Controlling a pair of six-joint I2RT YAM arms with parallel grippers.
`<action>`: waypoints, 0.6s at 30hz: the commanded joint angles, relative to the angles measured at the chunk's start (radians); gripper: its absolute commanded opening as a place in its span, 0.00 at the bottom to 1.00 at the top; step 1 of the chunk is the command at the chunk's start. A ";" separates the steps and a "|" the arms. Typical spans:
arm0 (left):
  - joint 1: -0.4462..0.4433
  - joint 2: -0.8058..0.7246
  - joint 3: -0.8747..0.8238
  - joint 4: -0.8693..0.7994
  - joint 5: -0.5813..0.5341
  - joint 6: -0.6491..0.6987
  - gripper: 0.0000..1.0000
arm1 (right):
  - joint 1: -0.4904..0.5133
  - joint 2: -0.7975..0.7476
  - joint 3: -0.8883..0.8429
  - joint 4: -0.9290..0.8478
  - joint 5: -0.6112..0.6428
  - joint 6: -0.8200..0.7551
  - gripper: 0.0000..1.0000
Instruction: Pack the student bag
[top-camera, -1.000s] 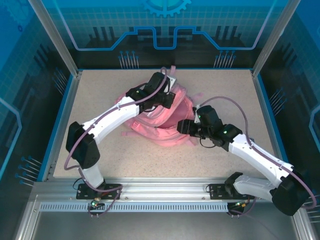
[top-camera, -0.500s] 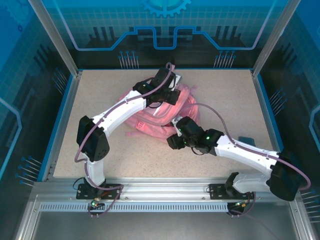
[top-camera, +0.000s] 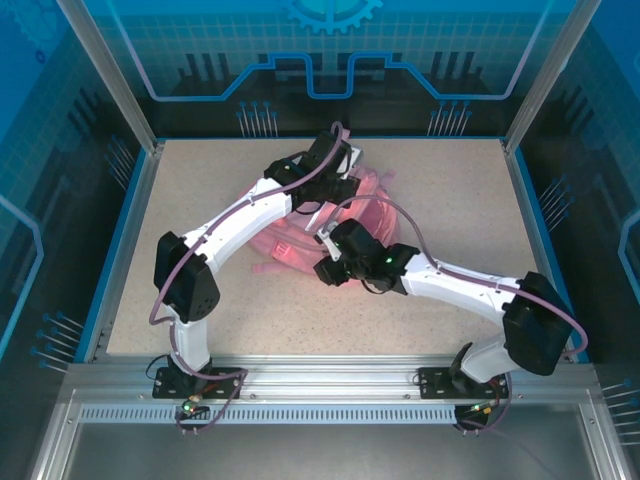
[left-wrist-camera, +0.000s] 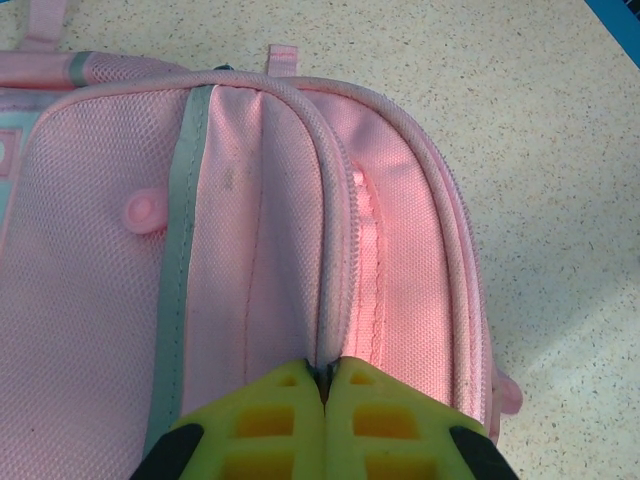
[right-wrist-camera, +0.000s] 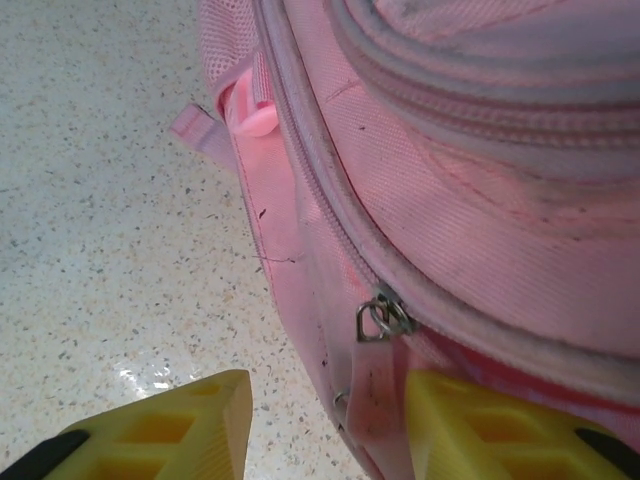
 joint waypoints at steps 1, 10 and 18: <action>-0.008 -0.005 0.068 0.063 0.049 -0.026 0.00 | 0.008 0.024 0.026 0.004 0.032 -0.010 0.42; -0.008 -0.006 0.069 0.062 0.038 -0.027 0.00 | 0.008 0.016 0.013 -0.007 0.118 0.015 0.19; 0.028 -0.086 0.017 0.048 -0.033 -0.156 0.52 | -0.005 -0.042 -0.009 -0.020 0.089 0.023 0.00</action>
